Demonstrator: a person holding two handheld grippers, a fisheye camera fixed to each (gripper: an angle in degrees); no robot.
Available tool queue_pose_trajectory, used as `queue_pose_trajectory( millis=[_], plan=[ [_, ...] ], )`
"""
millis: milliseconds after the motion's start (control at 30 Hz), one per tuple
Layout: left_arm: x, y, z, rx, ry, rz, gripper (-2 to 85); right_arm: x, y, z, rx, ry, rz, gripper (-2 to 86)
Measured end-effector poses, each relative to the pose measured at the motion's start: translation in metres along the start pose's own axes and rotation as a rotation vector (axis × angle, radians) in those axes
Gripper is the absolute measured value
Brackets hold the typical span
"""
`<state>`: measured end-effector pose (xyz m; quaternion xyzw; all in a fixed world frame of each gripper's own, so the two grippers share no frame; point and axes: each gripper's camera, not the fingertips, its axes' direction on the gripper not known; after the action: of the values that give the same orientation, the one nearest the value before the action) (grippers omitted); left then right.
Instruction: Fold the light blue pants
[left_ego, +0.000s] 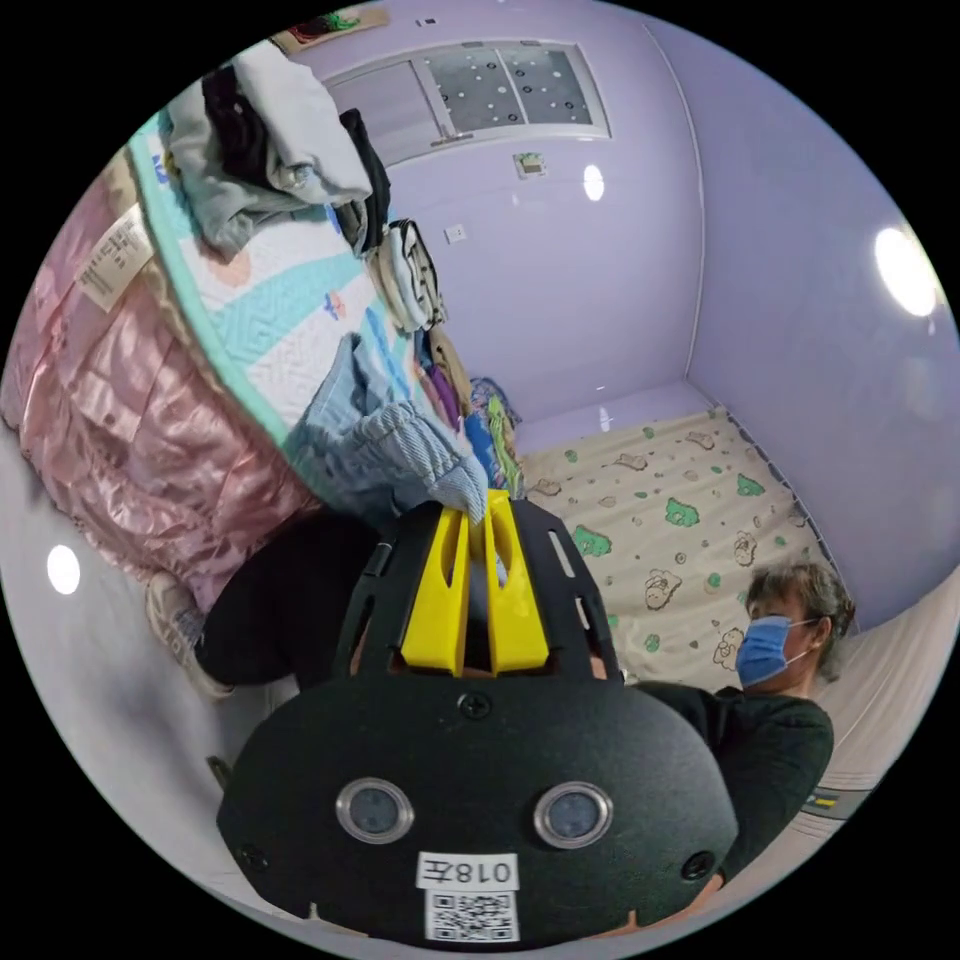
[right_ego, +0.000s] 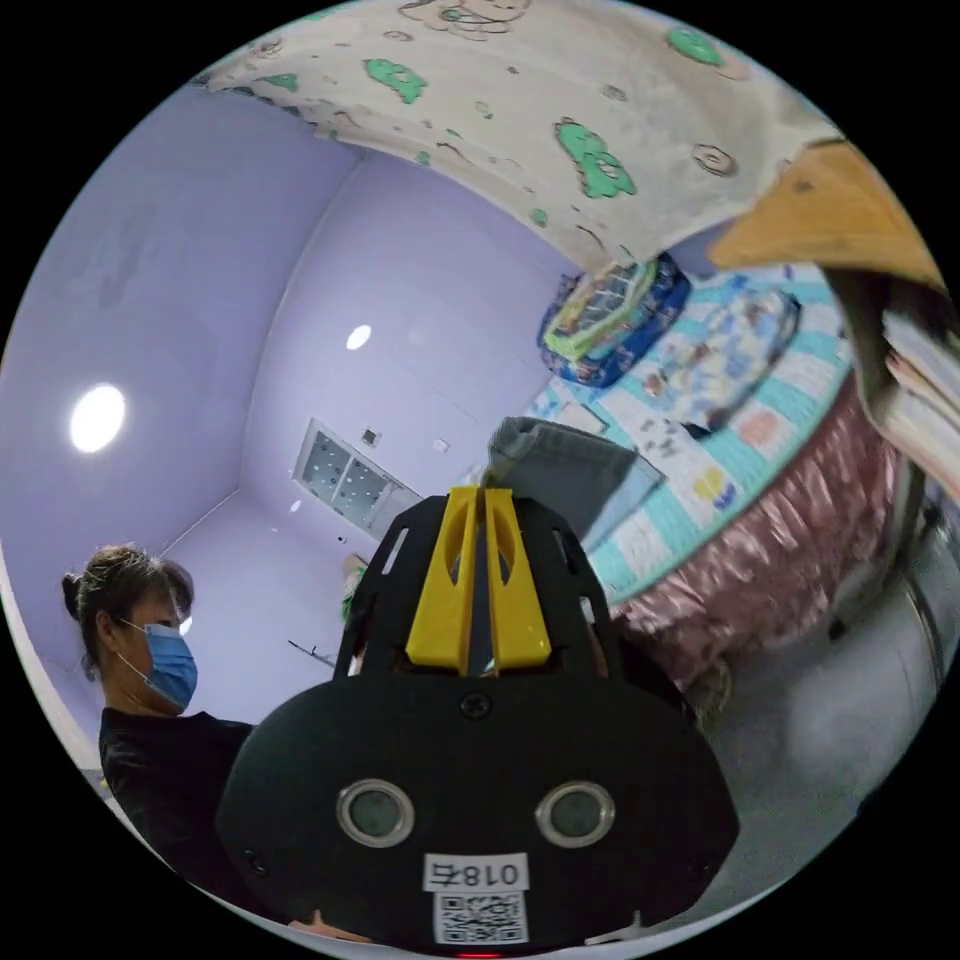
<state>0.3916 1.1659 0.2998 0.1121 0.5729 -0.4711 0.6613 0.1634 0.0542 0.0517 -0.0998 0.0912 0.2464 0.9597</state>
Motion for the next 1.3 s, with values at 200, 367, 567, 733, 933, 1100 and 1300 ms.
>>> queue_pose_trajectory(
  millis=[200, 367, 567, 733, 933, 1100, 1300],
  plan=[
    [-0.048, 0.036, -0.002, -0.166, -0.149, -0.145, -1.0, 0.081, 0.075, -0.019, -0.013, 0.164, 0.366, -0.9],
    [-0.052, 0.026, 0.005, -0.199, -0.137, -0.159, -0.9, 0.074, 0.071, -0.012, 0.054, 0.108, 0.392, -0.8],
    [-0.03, -0.018, 0.02, -0.192, -0.049, -0.098, -0.9, 0.025, 0.0, 0.042, 0.044, 0.031, 0.275, -0.7],
    [-0.017, -0.078, 0.055, -0.059, 0.061, -0.105, -0.8, -0.001, -0.078, 0.123, 0.054, -0.026, 0.219, -0.6],
    [-0.062, -0.16, 0.14, 0.084, 0.004, -0.34, -0.1, 0.025, -0.176, 0.287, 0.016, 0.047, 0.279, -0.4],
    [-0.114, -0.168, 0.183, 0.239, 0.004, -0.563, 2.2, 0.086, -0.18, 0.393, -0.032, 0.16, 0.505, 0.0],
    [-0.081, -0.191, 0.184, 0.214, -0.032, -0.406, 2.3, 0.055, -0.22, 0.419, -0.043, 0.153, 0.351, -0.1]
  ],
)
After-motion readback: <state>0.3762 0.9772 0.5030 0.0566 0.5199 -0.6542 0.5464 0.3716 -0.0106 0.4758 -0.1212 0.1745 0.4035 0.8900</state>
